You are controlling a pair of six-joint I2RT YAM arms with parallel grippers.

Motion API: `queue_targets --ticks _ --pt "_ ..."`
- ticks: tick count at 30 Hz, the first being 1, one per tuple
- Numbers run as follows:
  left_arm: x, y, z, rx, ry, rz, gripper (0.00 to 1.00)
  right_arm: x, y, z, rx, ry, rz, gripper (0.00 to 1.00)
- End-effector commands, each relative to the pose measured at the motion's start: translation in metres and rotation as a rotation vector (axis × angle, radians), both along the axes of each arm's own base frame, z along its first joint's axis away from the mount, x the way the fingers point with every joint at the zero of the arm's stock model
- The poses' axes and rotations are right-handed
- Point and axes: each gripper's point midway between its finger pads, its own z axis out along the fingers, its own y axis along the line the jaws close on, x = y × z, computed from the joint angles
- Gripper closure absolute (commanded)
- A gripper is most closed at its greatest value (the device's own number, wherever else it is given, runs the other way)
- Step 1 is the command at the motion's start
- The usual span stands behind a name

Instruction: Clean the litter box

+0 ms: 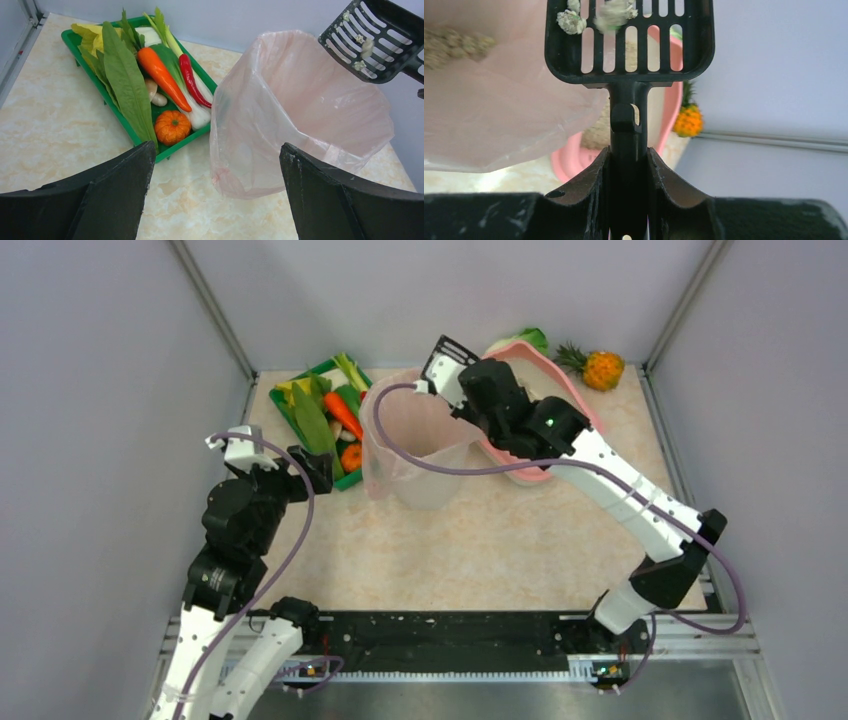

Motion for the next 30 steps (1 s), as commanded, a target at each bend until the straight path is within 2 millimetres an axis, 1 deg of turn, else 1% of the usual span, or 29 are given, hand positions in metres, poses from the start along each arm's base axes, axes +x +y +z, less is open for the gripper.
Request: queue_targets --ticks 1,6,8,10,16,19,22,25,30 --pt "0.001 0.0 0.011 -0.026 -0.045 0.004 0.01 0.001 -0.007 0.025 -0.208 -0.183 -0.035 1.0" --pt "0.001 0.001 0.01 -0.026 -0.046 0.011 0.01 -0.018 0.016 0.042 -0.307 -0.342 0.124 1.0" --pt "0.001 0.002 0.009 -0.022 -0.047 0.014 0.01 -0.028 0.021 0.046 -0.338 -0.394 0.191 1.0" --pt "0.0 0.003 0.01 -0.019 -0.051 0.017 0.01 -0.032 0.024 0.048 -0.37 -0.44 0.223 1.0" --pt "0.0 0.005 0.009 -0.012 -0.056 0.024 0.01 -0.034 0.023 0.048 -0.555 -0.538 0.246 1.0" --pt "-0.001 0.005 0.008 -0.011 -0.058 0.025 0.01 -0.033 0.023 0.057 -0.633 -0.643 0.244 1.0" --pt "-0.002 0.007 0.007 -0.009 -0.06 0.031 0.01 -0.032 0.026 0.058 -0.728 -0.701 0.251 1.0" --pt "-0.004 0.009 0.006 -0.004 -0.063 0.037 0.01 -0.032 0.03 0.055 -0.78 -0.718 0.269 1.0" --pt "-0.007 0.012 0.004 0.003 -0.069 0.049 0.01 -0.032 0.031 0.067 -0.781 -0.766 0.243 1.0"
